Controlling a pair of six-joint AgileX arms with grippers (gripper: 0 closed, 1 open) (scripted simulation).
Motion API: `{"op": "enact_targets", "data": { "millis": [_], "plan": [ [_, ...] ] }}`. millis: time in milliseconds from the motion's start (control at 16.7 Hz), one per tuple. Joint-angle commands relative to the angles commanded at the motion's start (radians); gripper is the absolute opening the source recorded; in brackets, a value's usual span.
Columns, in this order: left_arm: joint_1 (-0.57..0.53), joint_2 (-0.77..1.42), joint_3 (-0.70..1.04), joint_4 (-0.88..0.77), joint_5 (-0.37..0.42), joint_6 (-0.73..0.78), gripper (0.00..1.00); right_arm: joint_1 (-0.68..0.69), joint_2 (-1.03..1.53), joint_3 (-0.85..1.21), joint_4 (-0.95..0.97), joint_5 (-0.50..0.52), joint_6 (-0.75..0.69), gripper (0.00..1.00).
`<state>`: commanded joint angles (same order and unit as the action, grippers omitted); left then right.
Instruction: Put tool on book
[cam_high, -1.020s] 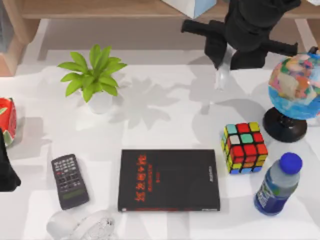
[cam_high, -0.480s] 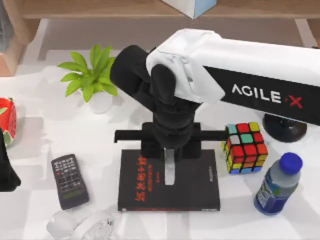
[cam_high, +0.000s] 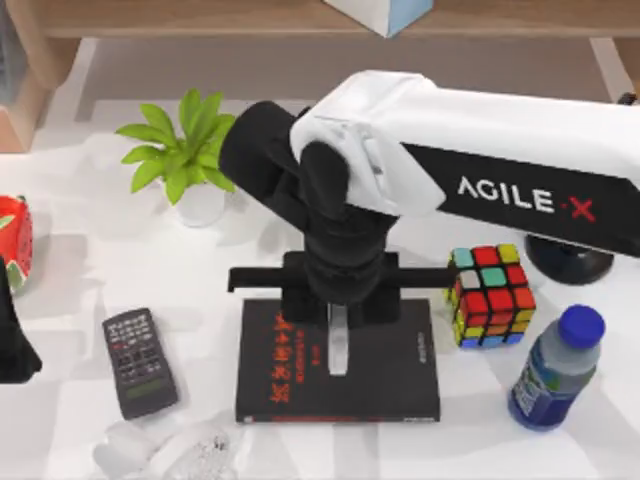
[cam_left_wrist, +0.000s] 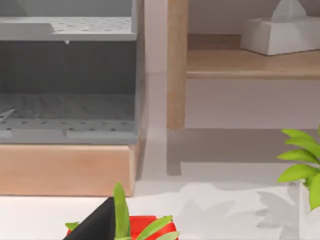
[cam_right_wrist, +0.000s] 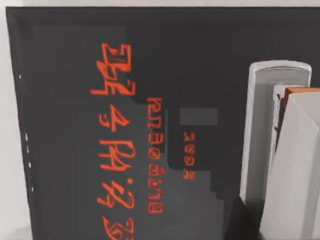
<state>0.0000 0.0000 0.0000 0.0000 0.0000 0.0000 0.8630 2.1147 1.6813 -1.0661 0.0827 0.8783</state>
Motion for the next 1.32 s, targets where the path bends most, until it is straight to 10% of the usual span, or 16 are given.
{"op": "enact_targets", "data": {
  "millis": [480,1320],
  "plan": [
    [0.0,0.0,0.0,0.0,0.0,0.0,1.0,0.0,0.025,-0.049,0.072,0.002,-0.003,0.0],
    [0.0,0.0,0.0,0.0,0.0,0.0,1.0,0.0,0.025,-0.049,0.072,0.002,-0.003,1.0]
  ]
}}
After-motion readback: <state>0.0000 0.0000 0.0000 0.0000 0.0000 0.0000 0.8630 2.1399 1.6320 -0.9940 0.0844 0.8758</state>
